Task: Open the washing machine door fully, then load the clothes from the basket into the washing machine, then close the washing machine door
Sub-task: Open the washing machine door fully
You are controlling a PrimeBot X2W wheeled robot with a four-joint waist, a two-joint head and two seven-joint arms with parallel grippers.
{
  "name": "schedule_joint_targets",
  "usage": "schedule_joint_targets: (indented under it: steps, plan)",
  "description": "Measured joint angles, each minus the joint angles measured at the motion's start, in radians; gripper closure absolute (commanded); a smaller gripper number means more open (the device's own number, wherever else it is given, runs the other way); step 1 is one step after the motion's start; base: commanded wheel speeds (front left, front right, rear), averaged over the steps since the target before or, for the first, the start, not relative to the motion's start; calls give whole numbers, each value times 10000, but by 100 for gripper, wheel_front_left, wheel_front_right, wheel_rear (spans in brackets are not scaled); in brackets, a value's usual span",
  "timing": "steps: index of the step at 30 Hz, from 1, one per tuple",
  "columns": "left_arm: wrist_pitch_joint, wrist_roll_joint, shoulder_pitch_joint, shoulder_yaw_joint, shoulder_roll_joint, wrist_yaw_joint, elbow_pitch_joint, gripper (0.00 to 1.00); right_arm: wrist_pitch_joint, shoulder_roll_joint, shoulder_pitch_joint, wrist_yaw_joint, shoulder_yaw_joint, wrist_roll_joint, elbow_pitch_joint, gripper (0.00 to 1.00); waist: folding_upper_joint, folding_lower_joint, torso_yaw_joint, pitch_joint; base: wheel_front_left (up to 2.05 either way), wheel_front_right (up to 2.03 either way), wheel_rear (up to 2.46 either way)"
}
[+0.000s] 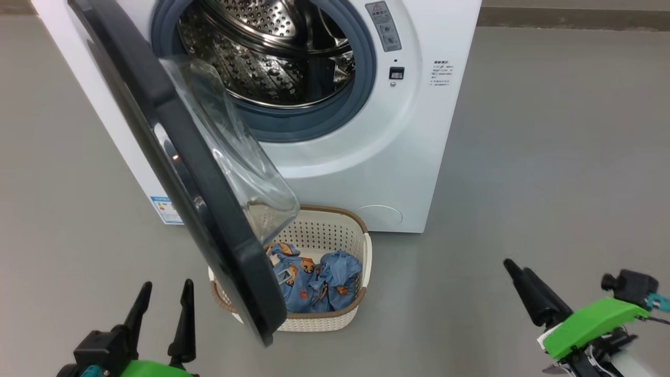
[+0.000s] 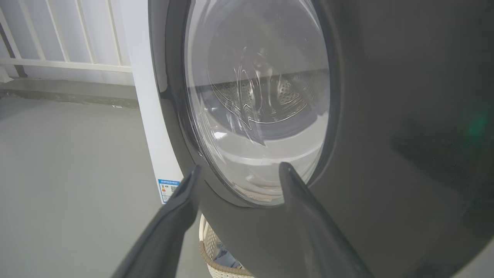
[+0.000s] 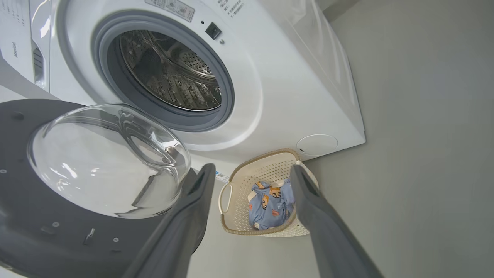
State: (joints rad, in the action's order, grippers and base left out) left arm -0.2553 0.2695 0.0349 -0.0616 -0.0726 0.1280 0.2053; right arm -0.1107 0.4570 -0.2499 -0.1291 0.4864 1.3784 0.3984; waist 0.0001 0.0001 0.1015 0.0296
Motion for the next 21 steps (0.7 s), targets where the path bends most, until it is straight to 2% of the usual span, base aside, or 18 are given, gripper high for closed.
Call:
schedule_joint_targets:
  steps: [4, 8, 12, 14, 21]
  plan:
    - [0, 0, -7, 36, 4, 0, 0, 0, -1058, 140, 47, 0, 293, -389, 506, 0, 0, 0, -37, -54, 0, 0, 0]
    - [0, -2, -111, 46, 10, 0, -2, 0, -1379, 171, 46, 0, 316, -1112, 882, 0, 0, 0, -55, -79, 0, 0, 0]
    - [0, 0, -127, 50, 25, 0, 2, 0, -1381, -19, 145, 0, -1202, -3028, 786, 0, 0, 0, -12, -93, 0, 0, 0]
    - [0, 0, -127, 46, 35, 0, 8, 0, -1388, -334, 481, 0, -1868, -3672, 583, 0, 0, -1, 25, -105, 0, 0, 0]
    - [0, 0, -127, 36, 46, 0, 12, 0, -1388, -1235, 1426, 0, -3446, -6011, -36, 0, 0, 0, 162, -121, 0, 0, 0]
